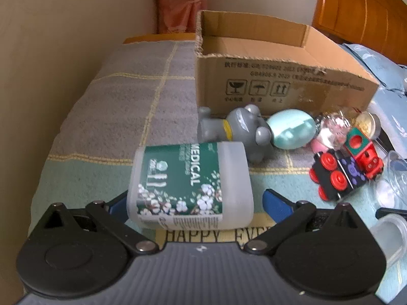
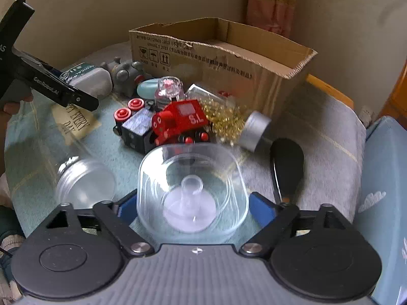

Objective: Organize rigid objects
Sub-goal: 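Grasp the white-green MEDICAL bottle with the left gripper while the right gripper grasps the clear spouted container, then carry the bottle with the left gripper into the box while the right gripper drops the container there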

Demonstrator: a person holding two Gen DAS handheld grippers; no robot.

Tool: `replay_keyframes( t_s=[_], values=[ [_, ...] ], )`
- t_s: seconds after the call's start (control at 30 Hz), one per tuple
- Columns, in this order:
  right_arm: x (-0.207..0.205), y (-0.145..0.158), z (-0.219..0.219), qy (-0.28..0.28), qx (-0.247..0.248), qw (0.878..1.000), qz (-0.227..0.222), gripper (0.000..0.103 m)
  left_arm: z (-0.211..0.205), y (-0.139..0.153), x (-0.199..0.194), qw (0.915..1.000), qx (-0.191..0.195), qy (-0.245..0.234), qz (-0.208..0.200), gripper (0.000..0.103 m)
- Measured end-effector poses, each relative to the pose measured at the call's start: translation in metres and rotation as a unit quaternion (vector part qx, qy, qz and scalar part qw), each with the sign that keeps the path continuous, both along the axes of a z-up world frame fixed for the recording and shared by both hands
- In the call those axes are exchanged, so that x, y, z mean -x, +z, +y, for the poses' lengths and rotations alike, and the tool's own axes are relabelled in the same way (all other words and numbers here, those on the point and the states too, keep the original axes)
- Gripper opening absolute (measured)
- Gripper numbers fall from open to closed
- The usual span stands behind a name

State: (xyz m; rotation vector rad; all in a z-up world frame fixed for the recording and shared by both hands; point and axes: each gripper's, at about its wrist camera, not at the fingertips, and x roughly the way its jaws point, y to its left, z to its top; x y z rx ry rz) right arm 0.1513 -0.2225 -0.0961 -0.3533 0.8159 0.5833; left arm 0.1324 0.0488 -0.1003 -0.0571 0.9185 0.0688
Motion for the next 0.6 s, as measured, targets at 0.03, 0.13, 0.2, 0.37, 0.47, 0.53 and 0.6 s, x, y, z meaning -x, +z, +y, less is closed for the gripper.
replay_keyframes(
  t_s=[0.03, 0.13, 0.2, 0.37, 0.47, 0.53, 0.6],
  values=[
    [-0.001, 0.000, 0.001, 0.004, 0.002, 1.000, 0.000, 0.088, 0.001, 0.001, -0.001, 1.0000, 0.001, 0.002, -0.002, 0.102],
    [-0.003, 0.001, 0.006, 0.012, 0.006, 1.000, 0.000, 0.086, 0.004, 0.002, -0.005, 1.0000, 0.008, 0.004, -0.002, 0.100],
    [-0.004, 0.002, 0.008, 0.011, 0.004, 1.000, 0.004, 0.082, 0.005, 0.002, -0.008, 0.9999, 0.012, 0.003, -0.001, 0.096],
    [-0.001, 0.003, 0.009, -0.004, 0.009, 1.000, 0.013, 0.080, 0.013, 0.004, -0.011, 0.9997, 0.022, 0.007, 0.004, 0.082],
    [0.003, 0.007, 0.008, -0.017, 0.010, 1.000, 0.016, 0.080, 0.018, 0.006, -0.012, 0.9994, 0.032, 0.001, 0.011, 0.082],
    [0.004, 0.012, 0.006, -0.027, 0.003, 0.999, 0.020, 0.080, 0.020, 0.009, -0.010, 0.9995, 0.027, -0.009, 0.011, 0.082],
    [0.006, 0.017, 0.005, -0.038, 0.005, 0.999, 0.019, 0.080, 0.020, 0.014, -0.008, 0.9996, 0.018, -0.020, 0.010, 0.082]
  ],
)
